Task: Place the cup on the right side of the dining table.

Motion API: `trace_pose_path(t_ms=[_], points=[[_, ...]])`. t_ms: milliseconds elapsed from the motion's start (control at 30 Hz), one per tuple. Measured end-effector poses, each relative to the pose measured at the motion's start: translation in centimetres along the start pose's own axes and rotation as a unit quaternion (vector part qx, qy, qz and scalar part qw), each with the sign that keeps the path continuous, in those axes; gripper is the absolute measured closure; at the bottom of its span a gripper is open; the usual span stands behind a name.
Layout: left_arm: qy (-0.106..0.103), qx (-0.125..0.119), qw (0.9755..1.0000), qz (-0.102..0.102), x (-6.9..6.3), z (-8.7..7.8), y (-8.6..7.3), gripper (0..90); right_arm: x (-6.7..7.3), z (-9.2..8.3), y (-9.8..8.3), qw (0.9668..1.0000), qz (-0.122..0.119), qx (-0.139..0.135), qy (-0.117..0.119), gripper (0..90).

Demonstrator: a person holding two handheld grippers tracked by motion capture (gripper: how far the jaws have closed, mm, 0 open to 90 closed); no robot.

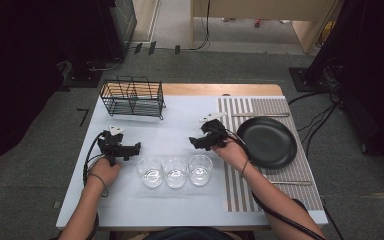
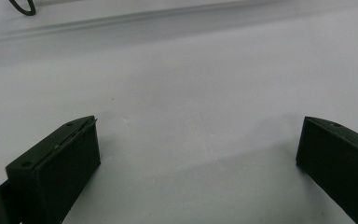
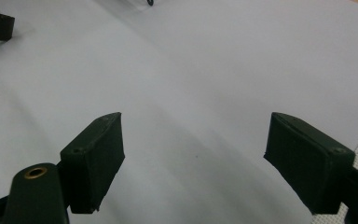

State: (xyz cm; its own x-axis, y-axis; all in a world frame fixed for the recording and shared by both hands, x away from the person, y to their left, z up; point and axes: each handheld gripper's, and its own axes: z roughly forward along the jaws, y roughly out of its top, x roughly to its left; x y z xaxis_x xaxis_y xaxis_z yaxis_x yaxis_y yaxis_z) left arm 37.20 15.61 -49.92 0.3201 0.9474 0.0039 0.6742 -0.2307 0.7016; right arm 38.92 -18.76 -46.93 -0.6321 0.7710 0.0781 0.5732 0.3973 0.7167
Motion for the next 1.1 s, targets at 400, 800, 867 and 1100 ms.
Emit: trace_pose_path(t_ms=[400, 800, 867, 1100], points=[[0.0, 0.0, 1.0, 0.0, 0.0, 0.0, 0.0, 0.0, 0.4, -0.4, 0.1, 1.0, -0.004, -0.002, 0.005, 19.4], [0.0, 0.0, 1.0, 0.0, 0.0, 0.0, 0.0, 0.0, 0.5, -1.0, 0.2, 0.9999, -0.004, -0.006, 0.012, 19.8], [0.0, 0.001, 1.0, 0.0, 0.0, 0.0, 0.0, 0.0, 0.6, -1.2, 0.3, 0.9999, -0.007, -0.009, 0.013, 19.8], [0.0, 0.001, 1.0, 0.0, 0.0, 0.0, 0.0, 0.0, 0.7, -1.5, 0.2, 0.9998, -0.01, -0.011, 0.016, 19.8]])
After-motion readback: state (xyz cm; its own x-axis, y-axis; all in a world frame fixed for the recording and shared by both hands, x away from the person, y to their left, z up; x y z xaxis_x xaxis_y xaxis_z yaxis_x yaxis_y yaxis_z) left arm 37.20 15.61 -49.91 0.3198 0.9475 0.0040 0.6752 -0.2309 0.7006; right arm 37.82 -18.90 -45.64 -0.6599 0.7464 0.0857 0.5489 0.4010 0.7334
